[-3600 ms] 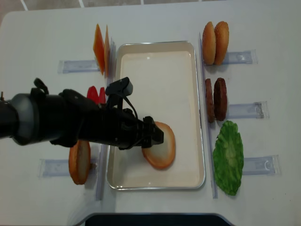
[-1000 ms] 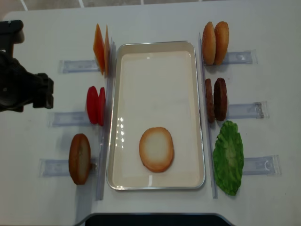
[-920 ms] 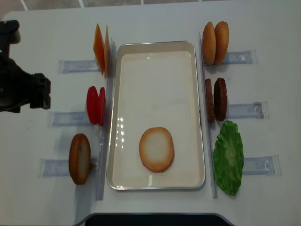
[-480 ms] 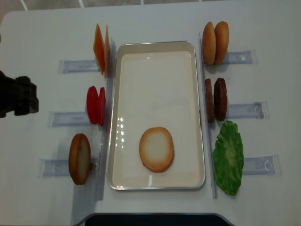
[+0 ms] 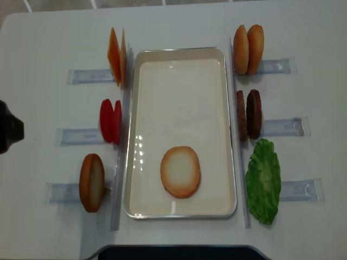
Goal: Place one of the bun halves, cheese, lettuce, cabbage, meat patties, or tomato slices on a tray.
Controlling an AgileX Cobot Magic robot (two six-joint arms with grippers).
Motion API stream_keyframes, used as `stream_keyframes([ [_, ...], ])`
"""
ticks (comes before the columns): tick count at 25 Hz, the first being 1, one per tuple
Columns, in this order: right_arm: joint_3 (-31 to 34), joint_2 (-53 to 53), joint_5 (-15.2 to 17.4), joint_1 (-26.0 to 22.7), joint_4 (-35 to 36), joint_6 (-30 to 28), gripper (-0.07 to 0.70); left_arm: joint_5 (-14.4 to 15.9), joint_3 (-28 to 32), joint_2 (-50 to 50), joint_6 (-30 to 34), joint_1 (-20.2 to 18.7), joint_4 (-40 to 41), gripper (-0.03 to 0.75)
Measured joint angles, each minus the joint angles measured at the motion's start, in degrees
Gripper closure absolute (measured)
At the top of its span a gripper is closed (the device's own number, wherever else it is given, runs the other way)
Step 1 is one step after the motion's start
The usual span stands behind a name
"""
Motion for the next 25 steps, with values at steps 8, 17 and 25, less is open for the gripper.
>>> stream_keyframes([
  [8, 0.0, 0.0, 0.0, 0.0, 0.0, 0.0, 0.095, 0.68, 6.43, -10.11, 2.37, 0.0, -1.45, 0.118],
  [17, 0.0, 0.0, 0.0, 0.0, 0.0, 0.0, 0.095, -1.16, 19.25, -25.6, 3.32, 0.0, -2.32, 0.118],
  [25, 0.0, 0.0, 0.0, 0.0, 0.0, 0.0, 0.095, -1.36, 23.08, -37.32, 4.35, 0.0, -2.79, 0.118],
])
